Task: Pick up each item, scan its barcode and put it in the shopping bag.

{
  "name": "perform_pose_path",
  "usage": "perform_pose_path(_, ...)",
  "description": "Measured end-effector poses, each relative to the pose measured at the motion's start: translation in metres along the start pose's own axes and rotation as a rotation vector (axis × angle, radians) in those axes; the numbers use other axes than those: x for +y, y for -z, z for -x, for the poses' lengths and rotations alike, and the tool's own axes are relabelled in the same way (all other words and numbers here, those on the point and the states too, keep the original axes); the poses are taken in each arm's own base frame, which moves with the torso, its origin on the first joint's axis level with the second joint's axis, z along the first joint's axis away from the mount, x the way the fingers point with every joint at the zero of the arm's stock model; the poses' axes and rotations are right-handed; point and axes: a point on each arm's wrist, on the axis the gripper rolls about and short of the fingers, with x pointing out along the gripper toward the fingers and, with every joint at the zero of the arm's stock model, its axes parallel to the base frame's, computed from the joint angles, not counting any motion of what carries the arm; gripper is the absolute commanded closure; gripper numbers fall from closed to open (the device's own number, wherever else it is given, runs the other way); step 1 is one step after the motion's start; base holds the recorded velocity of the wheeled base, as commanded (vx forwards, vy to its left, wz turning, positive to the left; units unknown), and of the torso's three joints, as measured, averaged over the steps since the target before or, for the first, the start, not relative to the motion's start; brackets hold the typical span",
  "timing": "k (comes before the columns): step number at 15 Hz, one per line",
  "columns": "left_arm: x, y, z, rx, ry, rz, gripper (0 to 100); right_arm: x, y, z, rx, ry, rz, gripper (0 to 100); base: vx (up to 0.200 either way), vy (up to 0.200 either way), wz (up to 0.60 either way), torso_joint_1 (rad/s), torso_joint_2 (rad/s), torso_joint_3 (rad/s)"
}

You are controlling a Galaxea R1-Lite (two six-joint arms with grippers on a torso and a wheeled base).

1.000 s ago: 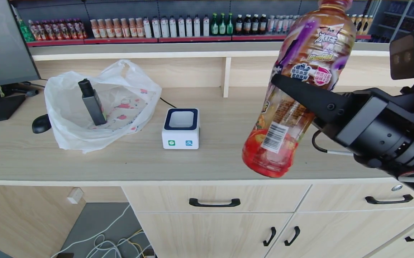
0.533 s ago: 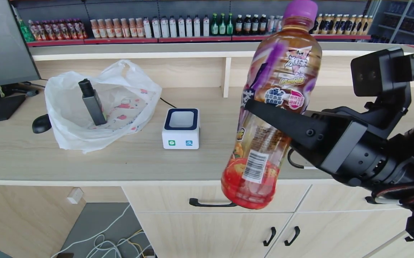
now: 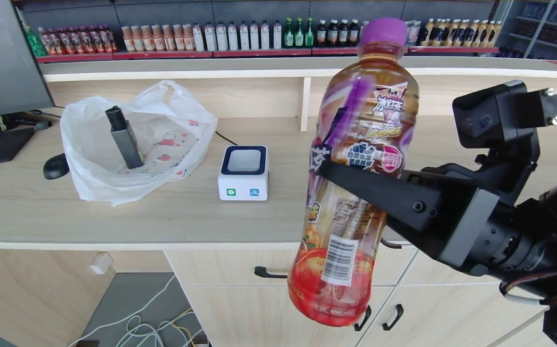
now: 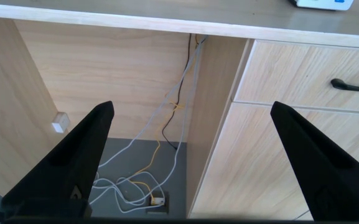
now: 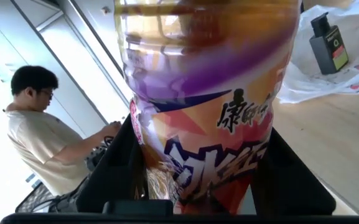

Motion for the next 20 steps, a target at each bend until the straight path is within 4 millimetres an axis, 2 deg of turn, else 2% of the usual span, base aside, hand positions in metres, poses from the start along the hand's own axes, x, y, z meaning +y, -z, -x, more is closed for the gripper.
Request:
perform_pose_path(9, 0.000, 0.000, 0.000, 0.000, 0.000, 0.000, 0, -0.016, 0.017, -0.004, 0.007, -0.022, -0.038, 100, 0.000, 0.000, 0.00, 0.000, 0.00, 0.000)
perform_pose_path(20, 0.000, 0.000, 0.000, 0.000, 0.000, 0.000, 0, -0.018, 0.019, -0.006, 0.014, -0.021, -0.066, 100, 0.000, 0.000, 0.00, 0.000, 0.00, 0.000)
